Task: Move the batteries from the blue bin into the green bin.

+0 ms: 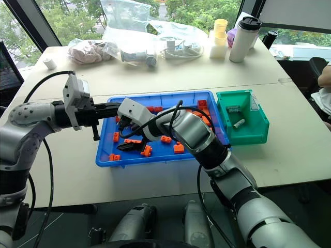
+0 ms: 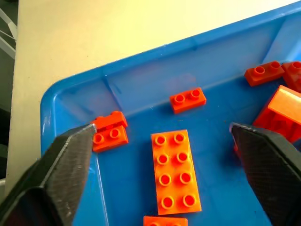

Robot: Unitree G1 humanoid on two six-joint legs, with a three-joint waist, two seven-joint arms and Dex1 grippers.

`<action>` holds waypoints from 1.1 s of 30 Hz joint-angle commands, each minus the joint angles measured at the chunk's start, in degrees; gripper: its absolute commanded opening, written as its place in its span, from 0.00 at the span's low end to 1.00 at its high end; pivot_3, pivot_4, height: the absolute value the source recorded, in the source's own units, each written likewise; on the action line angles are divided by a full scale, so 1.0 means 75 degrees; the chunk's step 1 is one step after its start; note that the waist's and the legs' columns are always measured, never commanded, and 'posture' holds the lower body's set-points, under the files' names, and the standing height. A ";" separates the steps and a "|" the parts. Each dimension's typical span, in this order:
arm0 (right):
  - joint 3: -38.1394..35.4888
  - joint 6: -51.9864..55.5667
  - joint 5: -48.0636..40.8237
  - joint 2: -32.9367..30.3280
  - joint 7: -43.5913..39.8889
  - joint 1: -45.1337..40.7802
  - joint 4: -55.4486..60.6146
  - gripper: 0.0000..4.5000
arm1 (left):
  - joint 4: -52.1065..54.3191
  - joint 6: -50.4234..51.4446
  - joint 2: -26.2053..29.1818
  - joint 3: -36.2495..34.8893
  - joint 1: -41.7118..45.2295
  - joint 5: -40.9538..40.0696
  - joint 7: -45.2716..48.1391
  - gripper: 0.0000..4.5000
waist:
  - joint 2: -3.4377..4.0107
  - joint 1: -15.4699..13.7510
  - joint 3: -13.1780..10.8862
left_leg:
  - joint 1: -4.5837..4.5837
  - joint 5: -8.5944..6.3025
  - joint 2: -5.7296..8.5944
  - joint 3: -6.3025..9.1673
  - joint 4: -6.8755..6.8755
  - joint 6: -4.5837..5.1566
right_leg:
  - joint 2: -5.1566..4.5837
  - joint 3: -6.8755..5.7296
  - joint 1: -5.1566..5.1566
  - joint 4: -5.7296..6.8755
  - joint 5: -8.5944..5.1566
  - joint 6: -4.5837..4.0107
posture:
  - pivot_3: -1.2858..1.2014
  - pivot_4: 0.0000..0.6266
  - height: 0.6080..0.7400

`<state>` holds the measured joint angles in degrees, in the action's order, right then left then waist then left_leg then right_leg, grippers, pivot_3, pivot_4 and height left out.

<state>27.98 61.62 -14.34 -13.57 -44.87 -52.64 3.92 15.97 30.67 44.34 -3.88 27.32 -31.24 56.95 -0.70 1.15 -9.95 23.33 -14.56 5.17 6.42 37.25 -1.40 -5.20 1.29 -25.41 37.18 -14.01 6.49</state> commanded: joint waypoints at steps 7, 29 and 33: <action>-0.1020 0.0060 0.0499 -0.1093 0.0944 0.0221 0.0162 0.99 | 0.0182 -0.0173 0.0034 -0.0252 -0.0064 -0.0043 -0.0049 0.00 | 0.0000 -0.0025 0.0000 | 0.0000 0.0000 0.0003 -0.0002 0.0000 0.0001 | -0.0004 0.0000 0.0002 -0.0002 0.0000 0.0000 | 0.52 0.24 1.00; -0.0974 -0.0392 0.1014 -0.0806 0.1780 0.1277 -0.0264 0.00 | -0.0264 -0.0449 -0.0209 0.0119 0.0315 0.0186 0.0223 0.00 | -0.0001 -0.0007 0.0000 | -0.0002 0.0000 -0.0002 -0.0006 -0.0003 0.0000 | 0.0004 0.0005 0.0002 0.0000 0.0000 0.0000 | 0.52 0.24 1.00; -0.2087 0.0038 0.0811 -0.1273 0.1883 0.0821 0.0376 0.00 | -0.0238 -0.0467 -0.0237 0.0141 0.0280 0.0223 0.0225 0.00 | 0.0001 -0.0035 -0.0001 | -0.0001 0.0000 0.0000 -0.0006 -0.0001 0.0000 | 0.0002 0.0005 0.0002 0.0000 0.0000 0.0000 | 0.52 0.24 1.00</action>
<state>18.22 61.02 -7.58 -21.54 -31.31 -42.96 2.25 13.46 28.14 42.44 -2.40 28.95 -29.48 58.55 -0.70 0.88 -9.95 23.34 -14.56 5.17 6.38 37.25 -1.40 -5.19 1.33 -25.40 37.17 -14.01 6.49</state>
